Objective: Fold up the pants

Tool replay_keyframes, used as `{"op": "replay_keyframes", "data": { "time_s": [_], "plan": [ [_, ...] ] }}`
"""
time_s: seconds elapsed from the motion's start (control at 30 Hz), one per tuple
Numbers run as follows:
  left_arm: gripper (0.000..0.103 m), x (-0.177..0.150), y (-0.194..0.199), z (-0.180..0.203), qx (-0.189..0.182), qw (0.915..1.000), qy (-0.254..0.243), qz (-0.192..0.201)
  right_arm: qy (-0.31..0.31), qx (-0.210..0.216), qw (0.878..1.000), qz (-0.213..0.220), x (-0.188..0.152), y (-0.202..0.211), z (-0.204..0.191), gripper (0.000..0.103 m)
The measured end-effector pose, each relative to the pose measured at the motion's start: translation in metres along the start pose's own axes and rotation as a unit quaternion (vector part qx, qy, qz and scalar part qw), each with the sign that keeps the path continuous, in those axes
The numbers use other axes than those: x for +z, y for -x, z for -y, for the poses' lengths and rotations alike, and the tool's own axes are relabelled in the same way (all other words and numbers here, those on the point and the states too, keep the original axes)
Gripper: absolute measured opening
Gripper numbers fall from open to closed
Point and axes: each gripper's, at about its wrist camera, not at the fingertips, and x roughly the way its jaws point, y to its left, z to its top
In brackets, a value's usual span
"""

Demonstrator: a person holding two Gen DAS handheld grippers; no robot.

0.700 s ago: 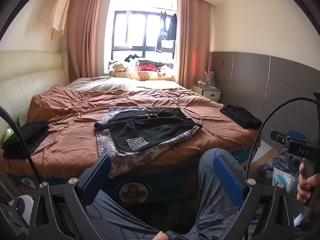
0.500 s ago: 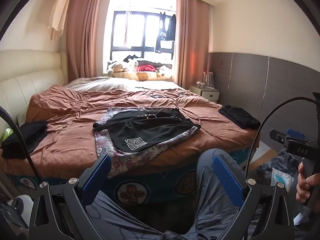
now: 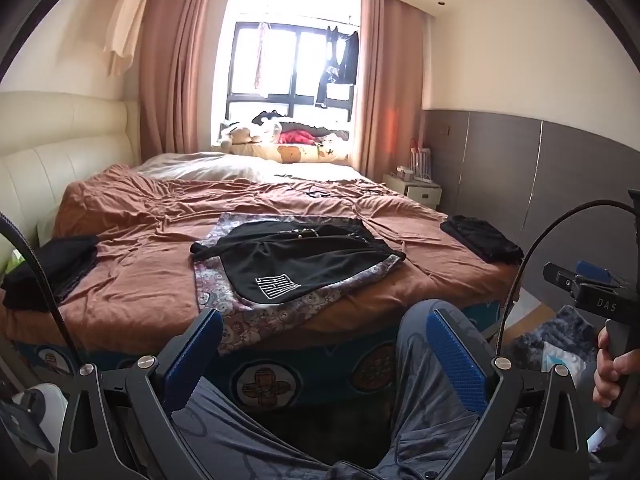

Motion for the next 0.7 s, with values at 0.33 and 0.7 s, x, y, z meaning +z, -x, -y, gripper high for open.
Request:
{"op": "replay_keyframes", "data": {
  "time_s": [0.33, 0.7],
  "plan": [
    [0.103, -0.0045, 0.0015, -0.0046, 0.001, 1.0, 0.004, 0.0, 0.004, 0.001, 1.0, 0.005, -0.0004, 0.0003, -0.0006, 0.103],
    [0.103, -0.0062, 0.0039, -0.0055, -0.002, 1.0, 0.001, 0.002, 0.005, 0.0, 1.0, 0.007, -0.0003, 0.0028, -0.0024, 0.103]
  ]
}}
